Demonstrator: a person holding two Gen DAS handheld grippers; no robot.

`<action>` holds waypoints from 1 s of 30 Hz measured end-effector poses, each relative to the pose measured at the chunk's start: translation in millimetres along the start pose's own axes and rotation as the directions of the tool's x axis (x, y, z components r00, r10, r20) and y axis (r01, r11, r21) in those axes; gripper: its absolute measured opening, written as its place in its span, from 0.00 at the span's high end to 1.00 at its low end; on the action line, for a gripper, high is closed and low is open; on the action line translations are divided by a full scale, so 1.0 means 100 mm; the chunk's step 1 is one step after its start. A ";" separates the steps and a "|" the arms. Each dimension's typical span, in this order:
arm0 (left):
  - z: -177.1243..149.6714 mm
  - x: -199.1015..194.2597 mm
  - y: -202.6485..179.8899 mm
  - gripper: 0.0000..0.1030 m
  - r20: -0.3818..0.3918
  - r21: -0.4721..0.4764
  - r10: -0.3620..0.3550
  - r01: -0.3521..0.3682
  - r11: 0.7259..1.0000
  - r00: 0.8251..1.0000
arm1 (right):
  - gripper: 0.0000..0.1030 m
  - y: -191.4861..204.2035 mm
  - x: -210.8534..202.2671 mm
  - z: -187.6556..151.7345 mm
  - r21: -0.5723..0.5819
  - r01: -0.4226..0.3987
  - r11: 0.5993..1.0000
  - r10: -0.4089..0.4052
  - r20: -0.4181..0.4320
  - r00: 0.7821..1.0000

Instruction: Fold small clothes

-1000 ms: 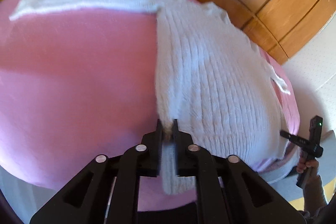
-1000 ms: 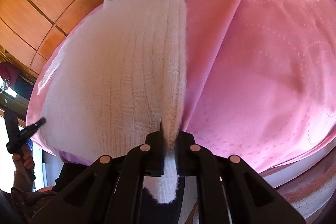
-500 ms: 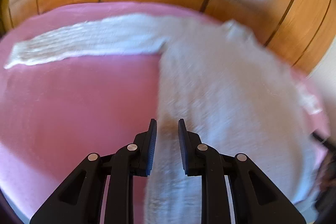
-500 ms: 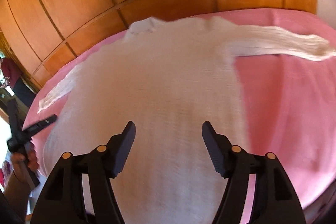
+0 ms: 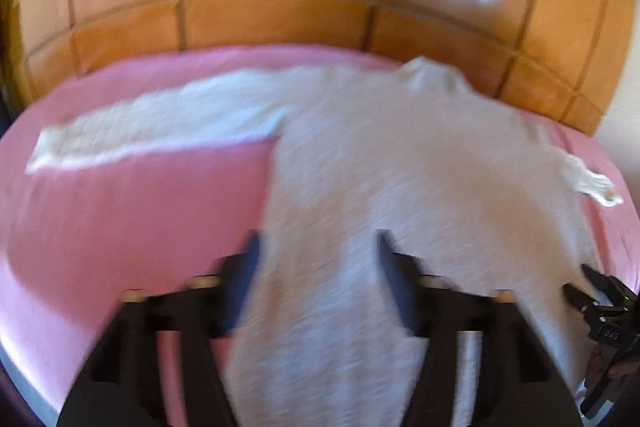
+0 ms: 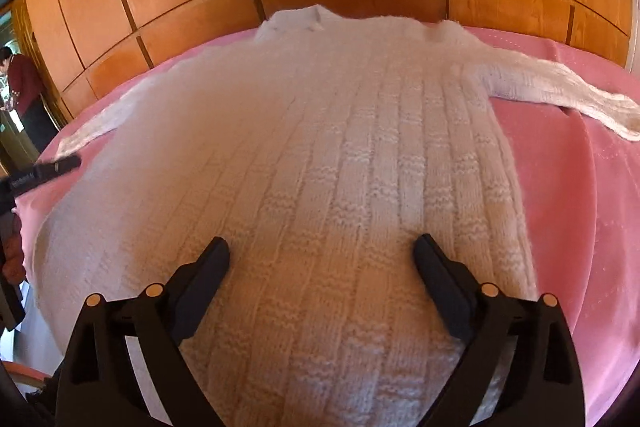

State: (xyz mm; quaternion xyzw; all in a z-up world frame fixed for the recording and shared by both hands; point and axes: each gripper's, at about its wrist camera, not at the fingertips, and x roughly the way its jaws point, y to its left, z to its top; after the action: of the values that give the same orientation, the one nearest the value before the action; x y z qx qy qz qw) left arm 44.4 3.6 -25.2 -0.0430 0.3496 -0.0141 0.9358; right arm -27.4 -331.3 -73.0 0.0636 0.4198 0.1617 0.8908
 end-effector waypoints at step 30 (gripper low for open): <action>-0.13 0.76 -0.47 0.14 -0.140 0.071 -0.072 0.083 0.994 0.988 | 0.94 -3.79 -0.47 1.16 0.780 0.130 0.612 -0.381 0.147 0.913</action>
State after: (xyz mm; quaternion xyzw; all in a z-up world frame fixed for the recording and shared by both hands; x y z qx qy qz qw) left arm 93.6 -48.0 -79.9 -0.0196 0.4102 -0.0667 0.9093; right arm 122.5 -700.6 -58.4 0.3907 0.3135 -0.1697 0.8487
